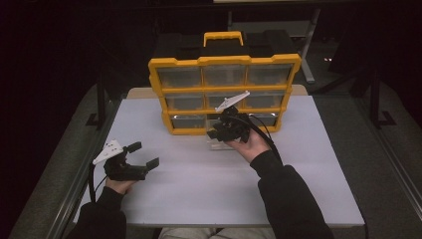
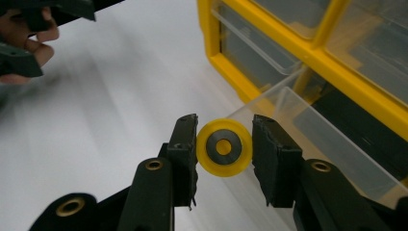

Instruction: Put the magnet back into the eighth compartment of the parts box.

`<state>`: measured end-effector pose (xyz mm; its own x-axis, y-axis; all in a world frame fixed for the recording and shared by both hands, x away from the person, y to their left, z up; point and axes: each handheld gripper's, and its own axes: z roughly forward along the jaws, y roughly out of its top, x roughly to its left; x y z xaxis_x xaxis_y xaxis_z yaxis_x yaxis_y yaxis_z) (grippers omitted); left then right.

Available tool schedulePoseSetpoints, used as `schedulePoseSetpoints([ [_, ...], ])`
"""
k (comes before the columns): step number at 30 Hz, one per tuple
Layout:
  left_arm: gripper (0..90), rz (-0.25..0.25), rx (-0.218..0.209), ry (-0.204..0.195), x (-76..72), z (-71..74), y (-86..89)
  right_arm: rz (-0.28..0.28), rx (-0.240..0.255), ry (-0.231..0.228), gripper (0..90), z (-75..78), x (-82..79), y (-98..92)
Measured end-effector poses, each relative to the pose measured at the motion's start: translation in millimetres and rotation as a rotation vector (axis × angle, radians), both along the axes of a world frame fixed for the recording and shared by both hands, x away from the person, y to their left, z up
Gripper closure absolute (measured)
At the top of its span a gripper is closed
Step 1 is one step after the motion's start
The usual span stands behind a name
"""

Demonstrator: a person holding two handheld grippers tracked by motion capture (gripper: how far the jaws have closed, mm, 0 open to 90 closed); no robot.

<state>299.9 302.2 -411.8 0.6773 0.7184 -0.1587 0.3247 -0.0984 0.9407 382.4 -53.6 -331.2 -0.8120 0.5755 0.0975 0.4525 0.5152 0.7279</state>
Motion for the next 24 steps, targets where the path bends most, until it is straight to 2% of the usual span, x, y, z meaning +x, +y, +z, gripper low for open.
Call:
schedulePoseSetpoints([
  [10, 0.0, 0.000, 0.000, 0.002, 0.2, -0.3, -0.5, -0.044, -0.008, 0.027, 61.2, -6.8, 12.1, -5.4],
  [13, 0.0, -0.002, 0.000, 0.001, 0.2, -0.3, -0.7, -0.066, -0.023, 0.032, 61.2, -8.4, 13.8, -4.9],
  [20, 0.0, -0.002, -0.001, 0.003, 0.3, -0.3, -0.5, -0.169, -0.041, 0.054, 60.9, -14.6, 21.1, -4.3],
  [23, 0.0, -0.002, -0.001, 0.003, 0.2, -0.3, -0.6, -0.195, -0.028, 0.052, 55.6, -14.9, 22.3, -6.7],
  [24, 0.0, -0.004, 0.000, 0.001, 0.3, -0.3, -0.5, -0.205, -0.018, 0.056, 47.1, -15.2, 21.8, -8.3],
])
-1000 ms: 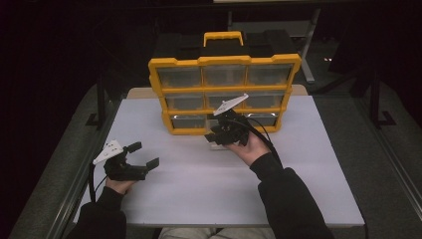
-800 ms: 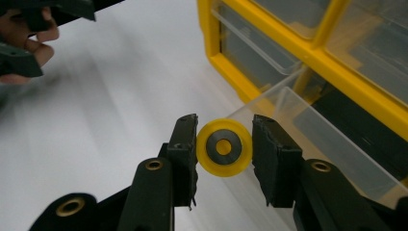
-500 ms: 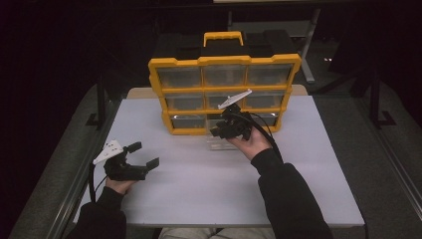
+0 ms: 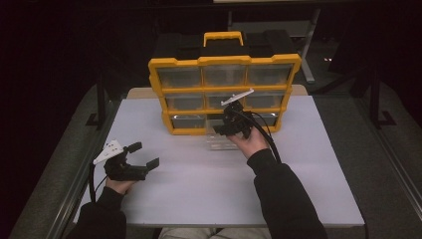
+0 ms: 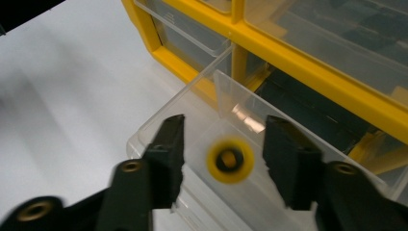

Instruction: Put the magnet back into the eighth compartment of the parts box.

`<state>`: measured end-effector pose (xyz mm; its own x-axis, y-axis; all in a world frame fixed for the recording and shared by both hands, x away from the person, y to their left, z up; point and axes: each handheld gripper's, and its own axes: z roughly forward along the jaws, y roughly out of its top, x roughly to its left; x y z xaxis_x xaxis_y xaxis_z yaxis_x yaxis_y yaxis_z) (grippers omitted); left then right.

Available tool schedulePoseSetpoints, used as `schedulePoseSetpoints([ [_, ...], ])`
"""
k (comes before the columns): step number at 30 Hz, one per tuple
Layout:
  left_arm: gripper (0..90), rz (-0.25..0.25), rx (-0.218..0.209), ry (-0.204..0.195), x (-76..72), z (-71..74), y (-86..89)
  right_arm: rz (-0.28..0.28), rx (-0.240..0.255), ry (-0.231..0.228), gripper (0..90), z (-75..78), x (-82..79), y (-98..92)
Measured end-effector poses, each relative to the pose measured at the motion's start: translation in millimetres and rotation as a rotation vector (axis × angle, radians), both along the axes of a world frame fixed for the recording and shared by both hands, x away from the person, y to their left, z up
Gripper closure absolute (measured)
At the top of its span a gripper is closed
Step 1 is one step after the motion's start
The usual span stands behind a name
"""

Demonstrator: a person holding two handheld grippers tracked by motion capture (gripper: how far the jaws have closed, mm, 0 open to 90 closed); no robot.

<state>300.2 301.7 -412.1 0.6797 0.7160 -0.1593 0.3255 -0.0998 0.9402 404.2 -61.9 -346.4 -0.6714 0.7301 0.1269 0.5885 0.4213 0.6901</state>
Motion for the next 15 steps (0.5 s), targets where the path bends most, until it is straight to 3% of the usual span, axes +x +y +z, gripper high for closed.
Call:
schedulePoseSetpoints([
  [4, 0.0, 0.000, -0.001, 0.001, 0.0, -0.1, -0.2, 0.001, -0.005, -0.012, 39.2, -0.6, -2.1, -1.3],
  [6, 0.0, 0.000, 0.000, 0.001, -0.1, -0.1, -0.3, 0.018, -0.010, -0.039, 20.2, 1.6, -5.4, -4.8],
  [10, 0.0, -0.001, -0.002, 0.002, -0.1, -0.2, -0.7, 0.041, -0.011, -0.072, 2.2, 2.4, -9.8, -8.9],
  [15, 0.0, -0.002, -0.002, 0.000, -0.2, -0.1, -0.5, 0.031, 0.003, -0.077, 0.0, 1.4, -11.7, -13.9],
])
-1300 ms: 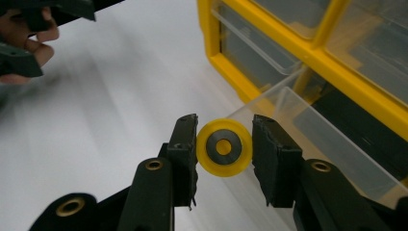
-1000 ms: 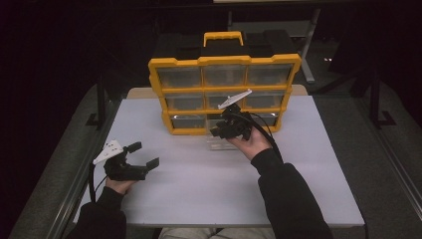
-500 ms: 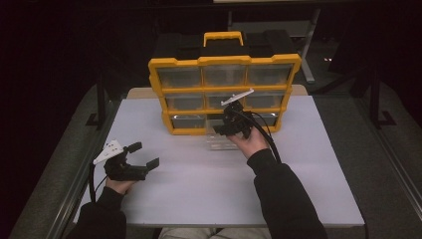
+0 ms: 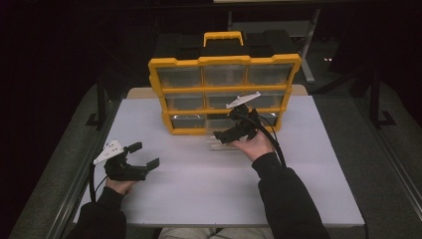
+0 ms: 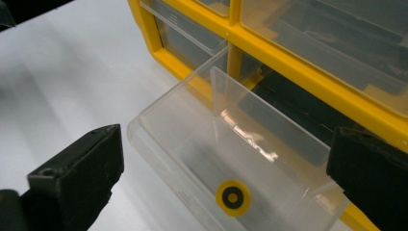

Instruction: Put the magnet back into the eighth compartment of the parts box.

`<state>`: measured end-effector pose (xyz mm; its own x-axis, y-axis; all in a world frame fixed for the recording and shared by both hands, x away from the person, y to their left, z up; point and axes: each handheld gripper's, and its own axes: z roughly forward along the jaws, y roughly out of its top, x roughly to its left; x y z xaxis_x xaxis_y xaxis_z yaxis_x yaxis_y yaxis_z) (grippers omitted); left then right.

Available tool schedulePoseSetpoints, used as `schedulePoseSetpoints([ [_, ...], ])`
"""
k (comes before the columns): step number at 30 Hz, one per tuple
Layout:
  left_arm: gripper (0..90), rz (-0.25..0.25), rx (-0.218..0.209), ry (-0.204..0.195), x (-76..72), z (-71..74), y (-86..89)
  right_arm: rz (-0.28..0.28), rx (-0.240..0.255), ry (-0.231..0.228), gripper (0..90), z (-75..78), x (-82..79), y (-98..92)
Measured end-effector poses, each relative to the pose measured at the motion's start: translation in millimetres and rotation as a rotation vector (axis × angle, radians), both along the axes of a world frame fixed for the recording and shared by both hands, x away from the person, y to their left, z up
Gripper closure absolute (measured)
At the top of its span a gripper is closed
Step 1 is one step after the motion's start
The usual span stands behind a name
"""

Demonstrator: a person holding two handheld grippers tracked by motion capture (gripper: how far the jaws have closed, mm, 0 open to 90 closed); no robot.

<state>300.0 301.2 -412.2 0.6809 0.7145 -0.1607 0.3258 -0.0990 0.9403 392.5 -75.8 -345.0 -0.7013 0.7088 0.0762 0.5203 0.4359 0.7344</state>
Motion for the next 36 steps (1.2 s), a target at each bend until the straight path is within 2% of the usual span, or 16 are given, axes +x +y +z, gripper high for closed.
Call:
schedulePoseSetpoints([
  [7, 0.0, -0.001, 0.001, -0.001, -0.1, -0.1, -0.3, 0.002, 0.039, 0.002, 0.0, -1.4, -7.9, -10.9],
  [13, 0.0, -0.002, 0.001, 0.000, 0.0, -0.3, -0.8, 0.000, 0.025, -0.002, 0.0, -2.1, -12.3, -16.7],
  [25, 0.0, 0.001, 0.006, 0.000, -0.1, -0.1, 0.1, -0.022, 0.091, -0.006, 0.0, -2.7, -27.1, -44.3],
  [31, 0.0, -0.001, 0.014, 0.004, 0.6, -0.8, -0.4, -0.019, 0.128, -0.028, 0.0, -2.5, -37.4, -57.2],
  [36, 0.0, 0.001, 0.014, 0.002, 0.3, -0.6, -0.6, -0.024, 0.117, -0.047, 0.0, -4.8, -46.9, -66.7],
])
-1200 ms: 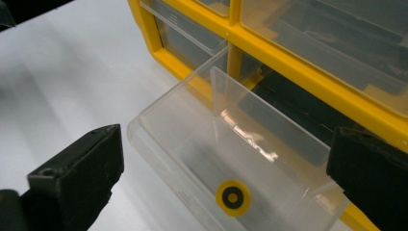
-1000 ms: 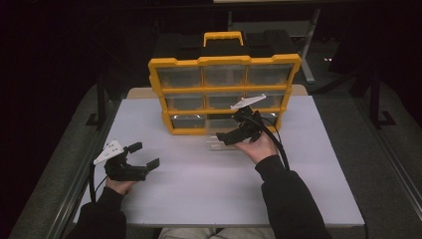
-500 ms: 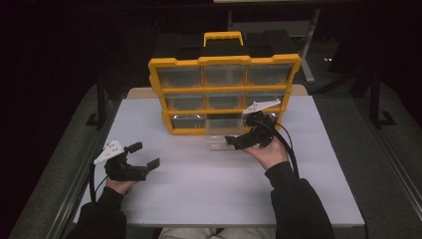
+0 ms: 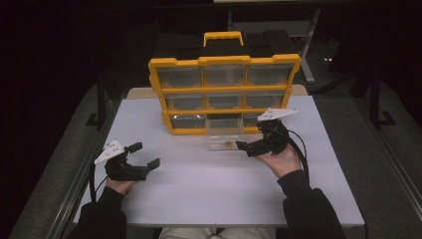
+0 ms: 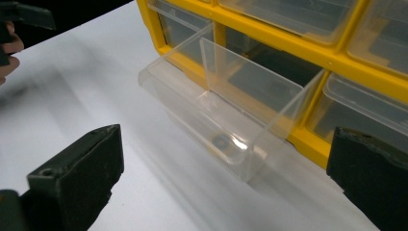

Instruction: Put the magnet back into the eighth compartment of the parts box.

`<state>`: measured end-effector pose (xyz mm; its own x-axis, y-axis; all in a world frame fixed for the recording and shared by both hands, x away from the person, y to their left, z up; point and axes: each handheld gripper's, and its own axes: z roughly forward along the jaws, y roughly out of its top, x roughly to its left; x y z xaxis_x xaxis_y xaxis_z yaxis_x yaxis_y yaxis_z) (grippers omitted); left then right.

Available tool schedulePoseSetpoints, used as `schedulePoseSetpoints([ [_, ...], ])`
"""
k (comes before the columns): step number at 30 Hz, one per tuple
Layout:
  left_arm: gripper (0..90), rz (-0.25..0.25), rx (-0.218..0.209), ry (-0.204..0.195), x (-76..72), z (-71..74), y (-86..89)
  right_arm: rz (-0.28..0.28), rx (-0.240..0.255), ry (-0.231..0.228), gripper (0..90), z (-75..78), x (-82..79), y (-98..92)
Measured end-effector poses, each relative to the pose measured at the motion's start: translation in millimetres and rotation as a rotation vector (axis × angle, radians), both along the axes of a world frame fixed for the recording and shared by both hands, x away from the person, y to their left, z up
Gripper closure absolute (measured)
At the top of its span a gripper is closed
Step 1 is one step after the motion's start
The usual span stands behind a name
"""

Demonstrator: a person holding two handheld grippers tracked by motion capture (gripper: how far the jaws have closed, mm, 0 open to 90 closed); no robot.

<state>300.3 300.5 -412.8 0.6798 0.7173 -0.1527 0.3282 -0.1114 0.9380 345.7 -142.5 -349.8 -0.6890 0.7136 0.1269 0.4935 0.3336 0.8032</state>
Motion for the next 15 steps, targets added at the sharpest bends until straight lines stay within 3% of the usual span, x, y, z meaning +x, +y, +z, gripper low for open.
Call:
schedulePoseSetpoints([
  [15, 0.0, -0.006, -0.003, 0.000, 0.3, -0.6, -1.1, -0.035, 0.015, -0.066, 0.0, -16.7, -22.2, -25.7],
])
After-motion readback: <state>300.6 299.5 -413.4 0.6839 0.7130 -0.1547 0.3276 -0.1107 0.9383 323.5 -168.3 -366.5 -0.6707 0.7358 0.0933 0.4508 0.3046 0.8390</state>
